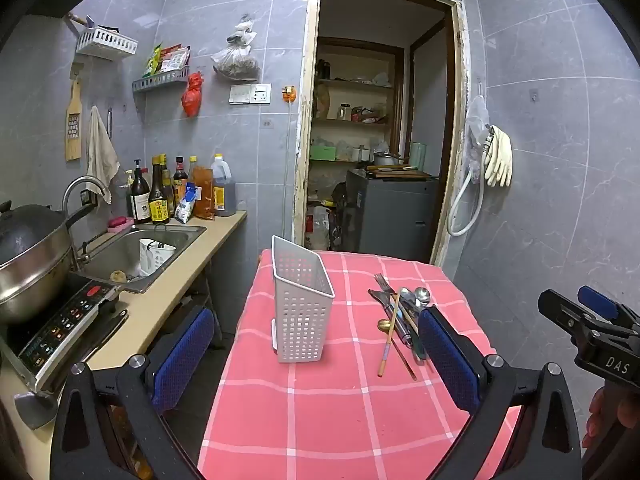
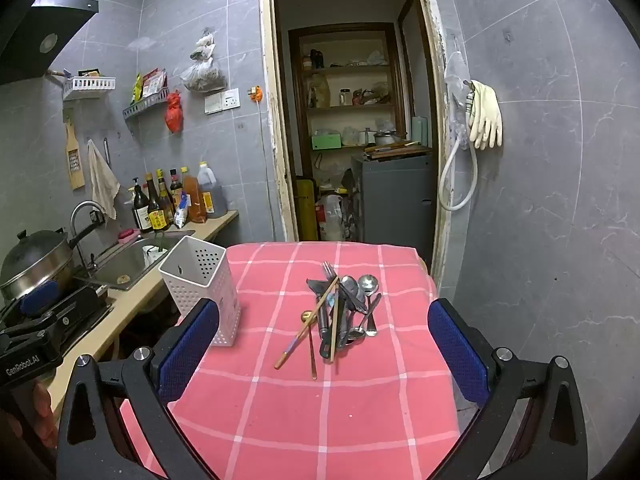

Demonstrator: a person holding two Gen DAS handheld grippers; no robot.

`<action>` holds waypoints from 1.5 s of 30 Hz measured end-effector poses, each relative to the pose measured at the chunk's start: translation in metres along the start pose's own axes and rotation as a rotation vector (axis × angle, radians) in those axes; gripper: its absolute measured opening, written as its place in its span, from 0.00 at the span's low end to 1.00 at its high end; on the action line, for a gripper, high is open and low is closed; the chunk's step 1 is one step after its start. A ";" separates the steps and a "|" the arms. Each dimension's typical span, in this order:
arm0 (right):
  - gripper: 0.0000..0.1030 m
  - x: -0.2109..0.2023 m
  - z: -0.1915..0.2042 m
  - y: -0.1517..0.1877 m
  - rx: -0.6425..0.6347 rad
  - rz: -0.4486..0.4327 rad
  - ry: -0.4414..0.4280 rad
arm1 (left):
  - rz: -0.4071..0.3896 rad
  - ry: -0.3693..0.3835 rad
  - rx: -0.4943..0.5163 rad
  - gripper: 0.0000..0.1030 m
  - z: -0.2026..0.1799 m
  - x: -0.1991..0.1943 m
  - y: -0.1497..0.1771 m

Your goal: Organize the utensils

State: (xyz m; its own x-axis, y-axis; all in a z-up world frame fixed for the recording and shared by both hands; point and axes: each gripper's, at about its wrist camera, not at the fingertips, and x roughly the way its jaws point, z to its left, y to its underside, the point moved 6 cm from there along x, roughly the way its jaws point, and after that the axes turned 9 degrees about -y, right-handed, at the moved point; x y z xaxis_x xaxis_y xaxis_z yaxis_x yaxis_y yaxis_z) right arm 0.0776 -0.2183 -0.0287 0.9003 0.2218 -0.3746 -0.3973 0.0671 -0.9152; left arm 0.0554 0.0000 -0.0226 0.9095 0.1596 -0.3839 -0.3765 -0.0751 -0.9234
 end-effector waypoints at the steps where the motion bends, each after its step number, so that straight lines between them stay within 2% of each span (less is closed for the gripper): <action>1: 0.99 0.000 0.000 0.000 0.000 0.007 0.001 | 0.000 0.001 0.000 1.00 0.000 0.000 0.000; 45: 0.99 0.003 0.000 0.001 0.007 0.013 -0.002 | 0.014 0.004 0.001 1.00 -0.002 0.003 0.001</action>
State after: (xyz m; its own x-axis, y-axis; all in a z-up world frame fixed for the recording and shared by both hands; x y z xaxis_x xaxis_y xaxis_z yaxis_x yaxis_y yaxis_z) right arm 0.0803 -0.2176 -0.0311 0.8949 0.2245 -0.3858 -0.4099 0.0715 -0.9093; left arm 0.0580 -0.0017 -0.0243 0.9046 0.1549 -0.3971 -0.3897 -0.0767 -0.9177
